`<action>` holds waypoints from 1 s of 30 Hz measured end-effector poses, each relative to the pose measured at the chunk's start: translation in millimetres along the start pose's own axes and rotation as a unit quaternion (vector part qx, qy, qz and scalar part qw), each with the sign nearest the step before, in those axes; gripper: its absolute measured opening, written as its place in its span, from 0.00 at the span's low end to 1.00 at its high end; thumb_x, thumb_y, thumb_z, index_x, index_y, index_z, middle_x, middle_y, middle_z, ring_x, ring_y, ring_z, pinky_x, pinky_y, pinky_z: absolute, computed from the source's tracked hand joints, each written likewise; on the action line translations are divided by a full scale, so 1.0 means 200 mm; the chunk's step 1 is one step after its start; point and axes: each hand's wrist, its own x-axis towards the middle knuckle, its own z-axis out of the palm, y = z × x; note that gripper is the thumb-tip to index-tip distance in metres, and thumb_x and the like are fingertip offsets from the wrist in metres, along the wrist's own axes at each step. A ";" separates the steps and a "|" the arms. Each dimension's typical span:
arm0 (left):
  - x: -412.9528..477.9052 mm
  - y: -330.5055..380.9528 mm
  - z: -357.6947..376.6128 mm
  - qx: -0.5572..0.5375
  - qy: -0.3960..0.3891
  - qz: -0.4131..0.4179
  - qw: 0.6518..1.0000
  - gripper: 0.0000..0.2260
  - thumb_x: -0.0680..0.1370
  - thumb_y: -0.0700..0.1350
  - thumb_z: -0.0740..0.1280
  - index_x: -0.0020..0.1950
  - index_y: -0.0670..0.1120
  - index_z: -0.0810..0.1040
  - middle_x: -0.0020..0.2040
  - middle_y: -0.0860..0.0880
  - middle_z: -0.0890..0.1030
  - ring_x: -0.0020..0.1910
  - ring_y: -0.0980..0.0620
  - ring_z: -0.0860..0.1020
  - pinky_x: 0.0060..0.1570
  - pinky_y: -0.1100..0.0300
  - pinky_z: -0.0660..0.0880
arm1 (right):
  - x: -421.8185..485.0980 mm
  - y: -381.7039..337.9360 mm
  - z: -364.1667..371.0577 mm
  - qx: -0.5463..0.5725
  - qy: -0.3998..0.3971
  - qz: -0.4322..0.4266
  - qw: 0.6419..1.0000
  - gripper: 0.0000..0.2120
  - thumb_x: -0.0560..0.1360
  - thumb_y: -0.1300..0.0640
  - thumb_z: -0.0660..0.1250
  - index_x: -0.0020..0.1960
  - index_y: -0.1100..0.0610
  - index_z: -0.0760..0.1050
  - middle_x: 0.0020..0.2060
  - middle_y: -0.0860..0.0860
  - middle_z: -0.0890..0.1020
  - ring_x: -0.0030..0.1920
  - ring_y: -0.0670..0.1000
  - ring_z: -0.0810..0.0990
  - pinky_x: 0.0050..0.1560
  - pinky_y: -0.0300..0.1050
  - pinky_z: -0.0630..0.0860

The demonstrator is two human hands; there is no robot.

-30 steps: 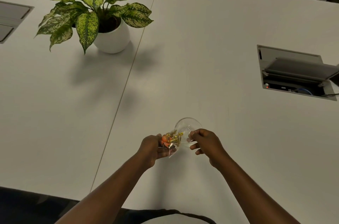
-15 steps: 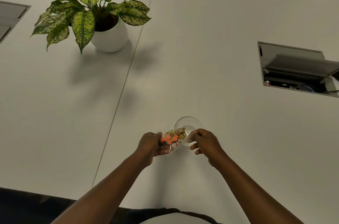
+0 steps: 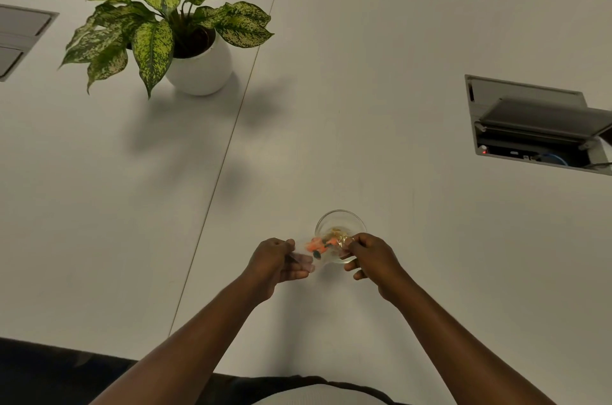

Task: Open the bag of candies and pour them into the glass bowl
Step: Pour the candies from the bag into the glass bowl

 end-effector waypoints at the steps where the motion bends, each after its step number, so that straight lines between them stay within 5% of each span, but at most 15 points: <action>1: 0.00 0.00 0.00 -0.001 -0.001 0.001 1.000 0.10 0.86 0.41 0.58 0.52 0.36 0.73 0.40 0.36 0.87 0.39 0.37 0.87 0.33 0.55 0.83 | 0.00 0.00 0.00 0.000 -0.001 -0.003 1.000 0.09 0.82 0.57 0.62 0.52 0.57 0.81 0.46 0.54 0.87 0.37 0.50 0.83 0.31 0.41 0.77; 8: 0.01 -0.01 0.00 -0.008 0.006 0.000 1.000 0.08 0.85 0.41 0.59 0.54 0.36 0.72 0.39 0.36 0.87 0.43 0.34 0.87 0.38 0.50 0.85 | 0.00 0.00 0.00 -0.013 0.002 -0.020 1.000 0.09 0.82 0.54 0.64 0.51 0.58 0.81 0.45 0.55 0.87 0.36 0.50 0.83 0.31 0.41 0.78; 12: 0.00 -0.01 0.00 -0.011 0.014 0.000 1.000 0.08 0.85 0.41 0.60 0.55 0.35 0.73 0.48 0.31 0.85 0.48 0.30 0.85 0.35 0.51 0.84 | 0.00 0.01 0.00 -0.029 0.007 -0.026 0.999 0.09 0.82 0.56 0.63 0.54 0.58 0.81 0.45 0.54 0.87 0.37 0.50 0.83 0.32 0.41 0.78; 21: 0.02 -0.02 -0.01 -0.016 0.013 0.003 1.000 0.07 0.84 0.41 0.61 0.54 0.36 0.72 0.43 0.33 0.86 0.42 0.33 0.87 0.41 0.47 0.85 | 0.01 0.04 0.00 -0.042 0.008 -0.031 0.999 0.08 0.81 0.55 0.64 0.53 0.56 0.81 0.46 0.53 0.87 0.38 0.50 0.84 0.34 0.42 0.79; 25: 0.01 -0.01 -0.01 -0.014 0.012 0.013 1.000 0.06 0.83 0.39 0.63 0.53 0.36 0.72 0.44 0.33 0.86 0.40 0.35 0.87 0.34 0.52 0.84 | 0.01 0.05 0.00 -0.050 0.016 -0.044 0.998 0.08 0.81 0.54 0.65 0.51 0.56 0.82 0.45 0.51 0.87 0.37 0.48 0.85 0.33 0.40 0.79; 30: 0.02 -0.03 -0.02 0.001 0.009 0.043 0.999 0.08 0.81 0.33 0.63 0.59 0.36 0.72 0.44 0.37 0.88 0.39 0.39 0.87 0.38 0.51 0.84 | 0.02 0.05 -0.04 0.027 0.038 -0.036 0.998 0.09 0.80 0.55 0.68 0.47 0.58 0.84 0.44 0.55 0.88 0.37 0.50 0.86 0.34 0.41 0.81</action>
